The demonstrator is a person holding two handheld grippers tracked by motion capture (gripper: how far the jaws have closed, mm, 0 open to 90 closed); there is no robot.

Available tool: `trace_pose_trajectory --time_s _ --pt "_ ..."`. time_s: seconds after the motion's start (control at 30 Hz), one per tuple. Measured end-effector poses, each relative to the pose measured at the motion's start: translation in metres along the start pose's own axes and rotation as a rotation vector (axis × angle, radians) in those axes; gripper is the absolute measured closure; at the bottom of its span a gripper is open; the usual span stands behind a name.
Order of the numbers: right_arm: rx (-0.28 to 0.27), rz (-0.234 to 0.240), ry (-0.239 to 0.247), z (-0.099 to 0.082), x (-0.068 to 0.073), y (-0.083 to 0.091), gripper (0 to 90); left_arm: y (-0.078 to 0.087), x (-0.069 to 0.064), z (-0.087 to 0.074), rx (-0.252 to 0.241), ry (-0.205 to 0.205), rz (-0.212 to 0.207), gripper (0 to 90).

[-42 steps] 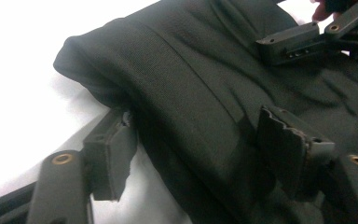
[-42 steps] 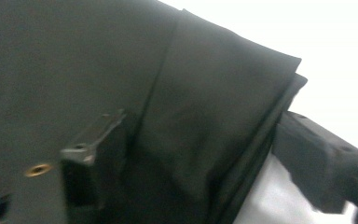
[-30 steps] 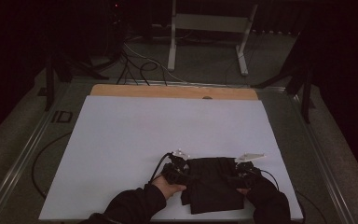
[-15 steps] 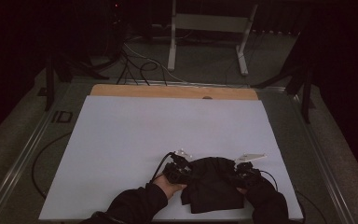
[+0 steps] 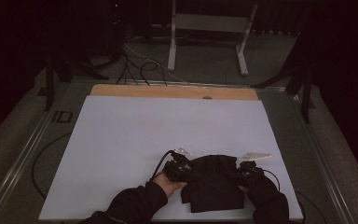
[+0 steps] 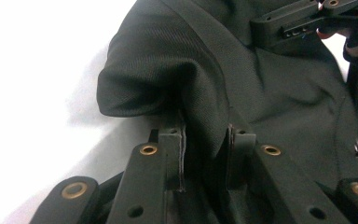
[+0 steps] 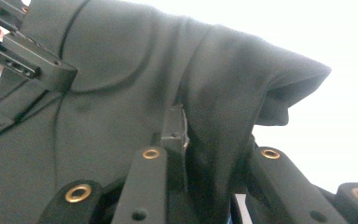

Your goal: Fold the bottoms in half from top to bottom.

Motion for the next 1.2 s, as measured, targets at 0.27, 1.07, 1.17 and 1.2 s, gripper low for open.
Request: trace_pose_trajectory --time_s 0.27,1.07,1.17,1.2 --pt "-0.045 -0.005 0.008 0.011 0.001 0.011 75.3 0.012 -0.003 0.015 -0.028 -0.026 -0.002 74.5" --pt "-0.156 -0.03 0.056 0.06 0.014 0.037 75.4 0.057 -0.001 0.055 -0.095 -0.088 0.017 74.6" --pt "-0.165 -0.028 0.061 0.066 0.017 0.038 75.5 0.063 0.001 0.057 -0.1 -0.086 0.021 74.6" --pt "-0.168 -0.028 0.063 0.068 0.018 0.038 75.5 0.065 0.003 0.058 -0.101 -0.089 0.026 74.6"
Point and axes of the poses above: each handheld gripper's, and its own axes: y roughly backward along the jaws, z roughly out of its top, x roughly to its left, the point moved 10 cm from there along -y, roughly forward along the jaws, and after that the axes turned 8 degrees about -y, right-handed, at the moved point
